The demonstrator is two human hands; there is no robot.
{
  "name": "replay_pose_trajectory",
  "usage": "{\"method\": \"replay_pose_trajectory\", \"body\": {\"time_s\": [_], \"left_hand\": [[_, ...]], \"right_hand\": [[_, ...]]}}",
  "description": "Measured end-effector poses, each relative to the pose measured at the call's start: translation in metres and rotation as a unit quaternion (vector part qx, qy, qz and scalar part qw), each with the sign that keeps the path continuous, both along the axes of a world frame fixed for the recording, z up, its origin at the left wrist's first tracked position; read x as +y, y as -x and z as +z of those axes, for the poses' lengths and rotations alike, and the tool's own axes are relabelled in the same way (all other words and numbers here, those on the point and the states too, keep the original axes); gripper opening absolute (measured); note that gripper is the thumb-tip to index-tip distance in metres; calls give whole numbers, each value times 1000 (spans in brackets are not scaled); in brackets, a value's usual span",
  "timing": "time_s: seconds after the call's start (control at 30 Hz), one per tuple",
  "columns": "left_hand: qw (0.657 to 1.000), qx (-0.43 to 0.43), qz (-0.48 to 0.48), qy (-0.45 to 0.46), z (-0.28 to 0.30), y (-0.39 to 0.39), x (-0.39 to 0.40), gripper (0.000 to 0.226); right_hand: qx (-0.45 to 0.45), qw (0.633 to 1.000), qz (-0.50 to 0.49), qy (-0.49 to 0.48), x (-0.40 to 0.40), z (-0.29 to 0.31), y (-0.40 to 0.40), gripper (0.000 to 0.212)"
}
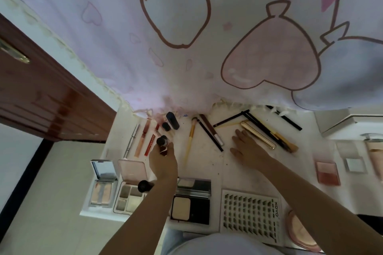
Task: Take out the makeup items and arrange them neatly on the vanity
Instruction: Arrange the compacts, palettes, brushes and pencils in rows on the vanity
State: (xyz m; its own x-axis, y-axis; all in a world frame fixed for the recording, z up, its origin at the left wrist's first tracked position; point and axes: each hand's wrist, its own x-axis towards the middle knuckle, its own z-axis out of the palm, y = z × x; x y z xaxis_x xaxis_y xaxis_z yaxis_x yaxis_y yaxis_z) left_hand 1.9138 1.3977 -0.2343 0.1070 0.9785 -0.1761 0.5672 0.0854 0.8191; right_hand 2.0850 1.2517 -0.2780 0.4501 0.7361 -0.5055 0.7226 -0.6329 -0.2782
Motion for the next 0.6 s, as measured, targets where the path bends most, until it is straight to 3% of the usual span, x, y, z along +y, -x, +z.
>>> {"method": "replay_pose_trajectory", "body": {"time_s": [0.13, 0.23, 0.4, 0.5, 0.6], "left_hand": [[998, 40, 33, 19, -7, 1, 6, 17], [991, 89, 49, 86, -13, 1, 10, 24], [976, 61, 107, 181, -22, -4, 22, 30], [972, 49, 149, 174, -19, -7, 27, 26], [980, 71, 123, 139, -14, -6, 30, 28]], "right_hand": [[4, 1000, -1, -11, -2, -2, 0, 57], [1, 1000, 2, -16, -4, -4, 0, 58], [-5, 1000, 5, -12, -4, -7, 0, 60], [-7, 1000, 14, -6, -4, -6, 0, 62], [-10, 1000, 22, 1, -5, -4, 0, 64]]}}
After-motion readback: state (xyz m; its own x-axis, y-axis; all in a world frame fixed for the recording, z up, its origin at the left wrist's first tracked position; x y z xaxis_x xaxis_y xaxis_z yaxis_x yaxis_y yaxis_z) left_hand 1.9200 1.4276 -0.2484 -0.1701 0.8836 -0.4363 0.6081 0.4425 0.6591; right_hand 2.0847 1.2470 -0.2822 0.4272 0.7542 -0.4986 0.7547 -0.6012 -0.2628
